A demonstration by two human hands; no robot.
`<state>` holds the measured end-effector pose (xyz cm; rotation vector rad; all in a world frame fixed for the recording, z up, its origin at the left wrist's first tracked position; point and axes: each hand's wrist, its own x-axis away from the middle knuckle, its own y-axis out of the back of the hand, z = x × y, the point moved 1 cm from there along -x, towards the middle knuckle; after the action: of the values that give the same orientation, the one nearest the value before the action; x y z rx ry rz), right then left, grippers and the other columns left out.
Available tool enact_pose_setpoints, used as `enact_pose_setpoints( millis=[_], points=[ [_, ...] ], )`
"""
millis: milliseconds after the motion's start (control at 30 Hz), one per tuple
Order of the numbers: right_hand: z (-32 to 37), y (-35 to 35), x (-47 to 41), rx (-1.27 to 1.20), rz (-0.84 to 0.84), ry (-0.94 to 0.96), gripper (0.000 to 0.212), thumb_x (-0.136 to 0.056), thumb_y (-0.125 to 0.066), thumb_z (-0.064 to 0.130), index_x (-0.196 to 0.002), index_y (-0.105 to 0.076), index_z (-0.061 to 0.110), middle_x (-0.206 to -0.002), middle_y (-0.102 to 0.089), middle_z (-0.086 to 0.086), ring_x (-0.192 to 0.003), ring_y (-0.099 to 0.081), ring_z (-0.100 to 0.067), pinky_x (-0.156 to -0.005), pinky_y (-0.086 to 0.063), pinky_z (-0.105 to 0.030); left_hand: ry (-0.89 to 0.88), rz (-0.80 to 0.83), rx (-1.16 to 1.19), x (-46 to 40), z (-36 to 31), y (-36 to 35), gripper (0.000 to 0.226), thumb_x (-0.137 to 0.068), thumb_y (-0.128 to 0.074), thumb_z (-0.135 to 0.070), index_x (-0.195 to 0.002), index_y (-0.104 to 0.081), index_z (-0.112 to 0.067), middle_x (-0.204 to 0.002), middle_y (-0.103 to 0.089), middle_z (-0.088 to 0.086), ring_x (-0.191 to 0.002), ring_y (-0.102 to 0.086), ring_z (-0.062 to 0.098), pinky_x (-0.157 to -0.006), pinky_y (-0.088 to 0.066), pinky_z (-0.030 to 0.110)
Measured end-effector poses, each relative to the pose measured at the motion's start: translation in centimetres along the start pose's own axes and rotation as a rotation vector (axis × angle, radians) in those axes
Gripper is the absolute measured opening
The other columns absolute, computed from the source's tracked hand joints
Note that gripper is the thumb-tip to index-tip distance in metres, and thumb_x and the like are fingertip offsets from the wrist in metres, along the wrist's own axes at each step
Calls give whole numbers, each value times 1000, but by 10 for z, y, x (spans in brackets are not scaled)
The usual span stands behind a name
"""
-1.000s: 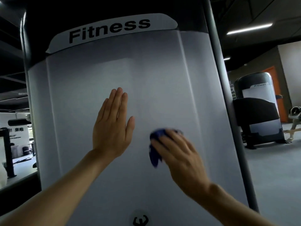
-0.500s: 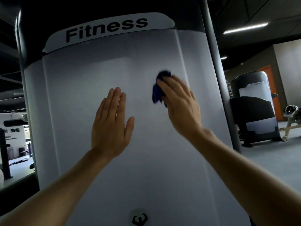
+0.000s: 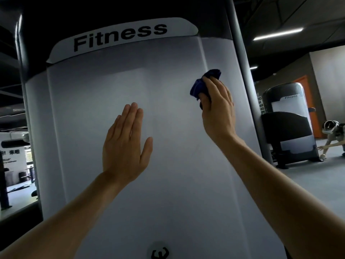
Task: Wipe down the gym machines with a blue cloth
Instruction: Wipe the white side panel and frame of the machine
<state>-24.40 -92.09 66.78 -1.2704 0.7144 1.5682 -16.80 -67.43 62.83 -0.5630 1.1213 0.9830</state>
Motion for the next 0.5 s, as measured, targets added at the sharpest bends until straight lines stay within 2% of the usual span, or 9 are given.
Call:
enact_pose_setpoints(
  millis=[100,200,267,333,367,433,500],
  points=[
    [6,-2,60,9,-52,-83,46,-107,-49,24,-153,-47,19,-159,-43,1,-151,-30,-20,-122,-30,-47,-56,10,35,-3,13,8,63,-106,-37,-34,-162,-29,-5,-171,-25,9,-160,-17,20,-127,-20,35],
    [13,0,145,69,-92,-140,46,-106,-47,21,-152,-48,16,-161,-42,1,-155,-25,-21,-121,-30,-50,-167,55,71,2,25,15,59,-108,-37,-27,-162,-29,-4,-171,-25,8,-160,-17,20,-128,-23,41],
    [32,-12,179,110,-105,-102,48,-102,-54,14,-150,-51,14,-160,-42,-2,-155,-25,-24,-120,-31,-52,-193,58,46,13,30,18,58,-109,-37,-25,-161,-29,-2,-171,-25,10,-160,-18,22,-129,-23,44],
    [63,-38,192,141,-27,75,57,-93,-69,5,-147,-55,13,-158,-46,-5,-153,-29,-28,-120,-31,-53,-126,37,3,26,35,19,57,-110,-35,-25,-162,-27,-2,-171,-23,12,-160,-17,25,-130,-19,46],
    [80,-52,195,150,37,198,58,-90,-71,6,-146,-57,14,-157,-48,-5,-153,-31,-28,-122,-29,-51,-85,24,-12,32,40,19,57,-111,-33,-26,-162,-27,-2,-171,-22,12,-160,-16,26,-130,-17,46],
    [101,-73,194,168,142,400,51,-96,-58,11,-146,-56,16,-157,-48,-3,-153,-31,-27,-124,-27,-46,-43,16,-12,42,50,17,56,-112,-29,-26,-162,-26,-2,-171,-21,12,-160,-14,28,-130,-15,45],
    [94,-74,187,202,224,522,50,-100,-50,13,-150,-52,17,-159,-45,-2,-154,-28,-26,-126,-22,-43,-47,31,-18,48,56,16,56,-113,-27,-28,-162,-26,-3,-171,-21,12,-160,-13,28,-130,-17,44]
  ],
)
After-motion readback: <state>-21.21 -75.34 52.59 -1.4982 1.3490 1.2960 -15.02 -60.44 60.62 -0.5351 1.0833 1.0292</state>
